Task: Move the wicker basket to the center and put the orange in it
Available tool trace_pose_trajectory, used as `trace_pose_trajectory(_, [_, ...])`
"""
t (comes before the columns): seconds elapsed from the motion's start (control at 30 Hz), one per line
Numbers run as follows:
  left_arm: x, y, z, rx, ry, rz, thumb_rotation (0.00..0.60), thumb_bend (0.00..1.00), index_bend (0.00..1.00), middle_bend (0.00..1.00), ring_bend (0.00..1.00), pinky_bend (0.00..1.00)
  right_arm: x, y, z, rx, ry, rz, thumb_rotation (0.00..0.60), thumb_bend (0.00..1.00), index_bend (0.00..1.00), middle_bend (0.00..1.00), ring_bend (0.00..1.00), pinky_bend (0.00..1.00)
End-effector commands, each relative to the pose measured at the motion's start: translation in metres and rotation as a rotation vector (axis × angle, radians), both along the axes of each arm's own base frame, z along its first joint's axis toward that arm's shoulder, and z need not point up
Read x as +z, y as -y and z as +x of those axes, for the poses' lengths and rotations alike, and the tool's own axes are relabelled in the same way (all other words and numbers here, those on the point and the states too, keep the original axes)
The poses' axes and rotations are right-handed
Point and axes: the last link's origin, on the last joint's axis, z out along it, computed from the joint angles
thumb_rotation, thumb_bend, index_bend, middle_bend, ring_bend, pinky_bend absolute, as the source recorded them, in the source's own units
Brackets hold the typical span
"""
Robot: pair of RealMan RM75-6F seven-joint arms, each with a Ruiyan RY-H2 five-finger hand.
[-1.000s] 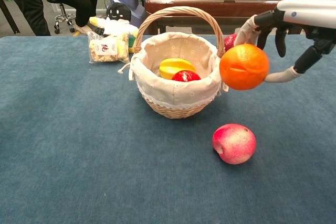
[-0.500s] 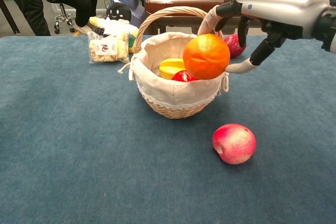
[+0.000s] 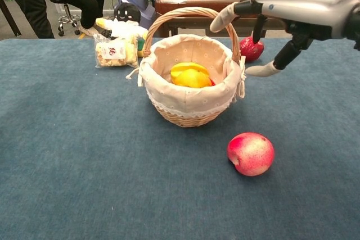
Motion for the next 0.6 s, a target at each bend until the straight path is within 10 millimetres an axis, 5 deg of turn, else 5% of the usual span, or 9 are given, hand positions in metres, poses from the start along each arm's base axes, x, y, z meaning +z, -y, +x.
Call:
trace_pose_trajectory(0.03, [0.002,0.000,-0.003,0.003,-0.001,0.010,0.600,0.18,0.15,0.17,0.10,0.13,0.021,-0.015,-0.012,-0.027,0.026,0.003,0.600,0.25,0.20,0.16,0.10,0.36])
trace_pose_trajectory(0.37, [0.008,0.017,-0.033,0.040,-0.040,0.054,0.600,0.18,0.15,0.17,0.10,0.13,0.100,-0.054,-0.071,-0.088,-0.023,-0.247,0.600,0.25,0.20,0.18,0.10,0.36])
trace_pose_trajectory(0.6, [0.003,0.036,-0.059,0.090,-0.078,0.071,0.600,0.18,0.16,0.17,0.10,0.13,0.123,-0.079,-0.116,-0.169,-0.115,-0.392,0.600,0.26,0.20,0.18,0.10,0.36])
